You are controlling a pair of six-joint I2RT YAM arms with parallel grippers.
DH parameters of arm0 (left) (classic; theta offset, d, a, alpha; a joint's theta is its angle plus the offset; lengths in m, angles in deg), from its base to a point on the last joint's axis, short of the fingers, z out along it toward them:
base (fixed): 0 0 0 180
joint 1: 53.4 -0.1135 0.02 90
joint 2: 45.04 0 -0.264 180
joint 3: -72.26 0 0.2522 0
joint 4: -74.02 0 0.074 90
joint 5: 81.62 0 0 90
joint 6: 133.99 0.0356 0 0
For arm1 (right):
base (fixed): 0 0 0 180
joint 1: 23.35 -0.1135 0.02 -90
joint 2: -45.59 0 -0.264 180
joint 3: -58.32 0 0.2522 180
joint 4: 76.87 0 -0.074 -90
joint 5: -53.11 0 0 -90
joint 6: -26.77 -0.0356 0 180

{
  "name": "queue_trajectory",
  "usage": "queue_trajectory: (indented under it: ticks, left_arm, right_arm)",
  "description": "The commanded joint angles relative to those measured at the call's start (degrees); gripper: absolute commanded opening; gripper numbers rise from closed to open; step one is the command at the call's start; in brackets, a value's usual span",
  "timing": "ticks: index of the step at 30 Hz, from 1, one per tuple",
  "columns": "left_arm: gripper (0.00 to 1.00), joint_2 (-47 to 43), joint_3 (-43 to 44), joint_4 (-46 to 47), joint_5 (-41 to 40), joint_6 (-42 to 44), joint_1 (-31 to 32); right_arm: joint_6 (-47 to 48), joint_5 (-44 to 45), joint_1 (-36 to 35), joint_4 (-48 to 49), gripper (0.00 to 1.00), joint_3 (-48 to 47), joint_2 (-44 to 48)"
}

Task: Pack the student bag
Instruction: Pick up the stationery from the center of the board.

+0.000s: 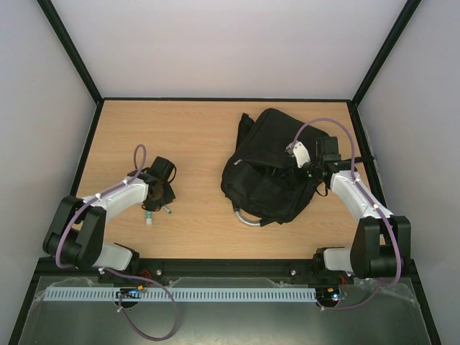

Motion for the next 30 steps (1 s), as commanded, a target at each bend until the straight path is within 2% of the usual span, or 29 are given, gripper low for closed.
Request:
queue_trajectory:
  ticks: [1,13,22,27,30]
  left_arm:
    - [0.24,2.89,-0.56,-0.05,1.74,0.32,-0.36]
    - [0.33,-3.94,1.40,-2.64,-0.70,1.58,-0.56]
    - [0.33,1.26,-0.24,-0.20,0.82,2.41,-3.29]
    - [0.27,3.28,-0.04,1.36,1.84,2.66,-3.34]
    - [0.18,3.68,0.22,1.99,2.51,3.00,-3.20]
  right_arm:
    - [0.67,-3.20,0.15,-4.29,0.01,-0.49,0.33]
    - [0.94,-3.72,0.50,-4.52,0.01,-0.52,0.33]
    - [1.07,-3.99,0.76,-4.81,0.01,-0.60,0.40]
    - [1.18,-4.17,0.99,-4.95,0.01,-0.55,0.51]
    - [1.21,-4.22,1.09,-4.97,0.01,-0.53,0.41]
